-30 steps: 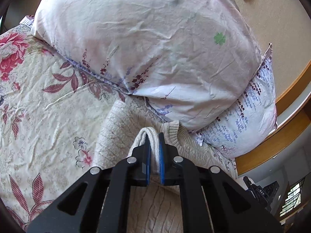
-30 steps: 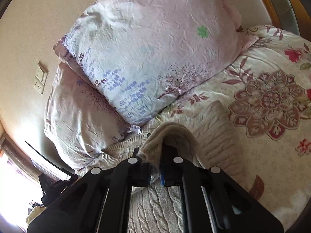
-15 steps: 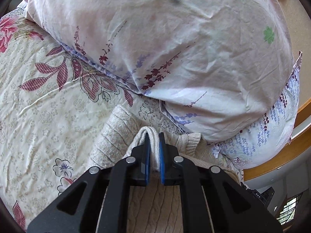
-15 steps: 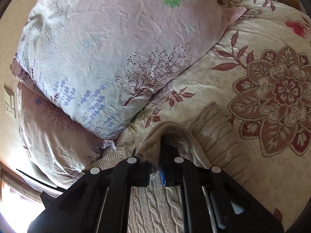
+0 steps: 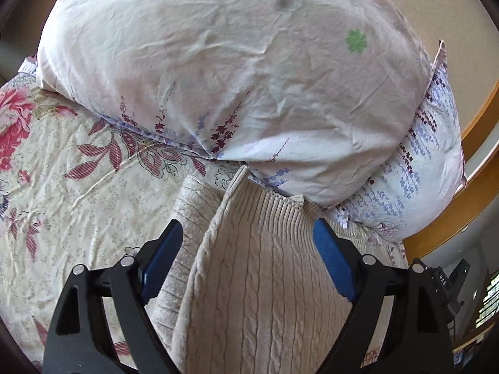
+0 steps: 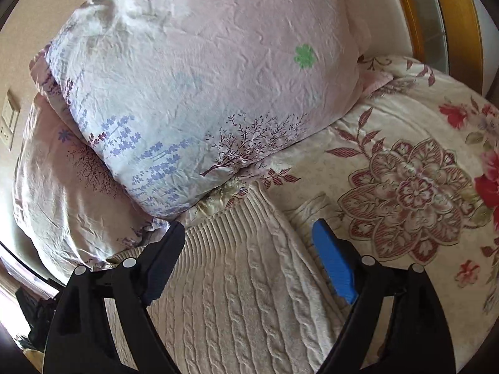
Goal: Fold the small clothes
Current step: 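Open both grippers and release the folded hem onto the sweater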
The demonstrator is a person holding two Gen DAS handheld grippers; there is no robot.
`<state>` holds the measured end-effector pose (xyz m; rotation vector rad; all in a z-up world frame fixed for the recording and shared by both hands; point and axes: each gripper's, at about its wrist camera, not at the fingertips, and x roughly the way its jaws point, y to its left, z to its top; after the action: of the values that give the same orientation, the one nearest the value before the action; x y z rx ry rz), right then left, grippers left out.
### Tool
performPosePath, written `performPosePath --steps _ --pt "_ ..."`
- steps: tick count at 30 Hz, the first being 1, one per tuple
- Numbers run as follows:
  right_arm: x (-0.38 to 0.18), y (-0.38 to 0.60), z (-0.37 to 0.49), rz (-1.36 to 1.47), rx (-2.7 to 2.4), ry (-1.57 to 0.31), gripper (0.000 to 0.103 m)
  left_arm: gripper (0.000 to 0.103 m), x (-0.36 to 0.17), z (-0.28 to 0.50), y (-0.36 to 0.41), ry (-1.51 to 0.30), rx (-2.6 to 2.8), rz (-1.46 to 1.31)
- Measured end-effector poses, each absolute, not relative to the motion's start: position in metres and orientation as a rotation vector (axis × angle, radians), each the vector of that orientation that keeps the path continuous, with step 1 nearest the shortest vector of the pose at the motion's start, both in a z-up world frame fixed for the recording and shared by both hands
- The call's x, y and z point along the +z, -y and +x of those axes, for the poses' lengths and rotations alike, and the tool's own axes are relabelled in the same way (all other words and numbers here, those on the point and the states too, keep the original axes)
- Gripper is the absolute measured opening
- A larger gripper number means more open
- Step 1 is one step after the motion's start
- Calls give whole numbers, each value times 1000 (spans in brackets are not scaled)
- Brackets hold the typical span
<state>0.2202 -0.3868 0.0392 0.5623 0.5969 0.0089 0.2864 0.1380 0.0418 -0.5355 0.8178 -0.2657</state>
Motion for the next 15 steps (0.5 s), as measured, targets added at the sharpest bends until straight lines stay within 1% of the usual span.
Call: performPosePath --steps 1,3,6,9,11,15 --pt "40 387 217 559 26 -596 85 87 43 282 -139 -820 -258 -503" --pt "37 384 212 569 93 -604 85 96 43 275 -144 -835 -228 -441" --pt "30 370 217 558 175 -644 85 96 38 270 -150 -855 -222 -418" --pt "22 354 221 520 193 -701 86 96 30 269 -159 -930 -228 -456" --pt "11 349 228 503 164 -767 95 96 23 271 -159 -975 -232 -477" --pt "8 333 230 397 115 -809 97 93 14 272 -154 -1041 -228 -478"
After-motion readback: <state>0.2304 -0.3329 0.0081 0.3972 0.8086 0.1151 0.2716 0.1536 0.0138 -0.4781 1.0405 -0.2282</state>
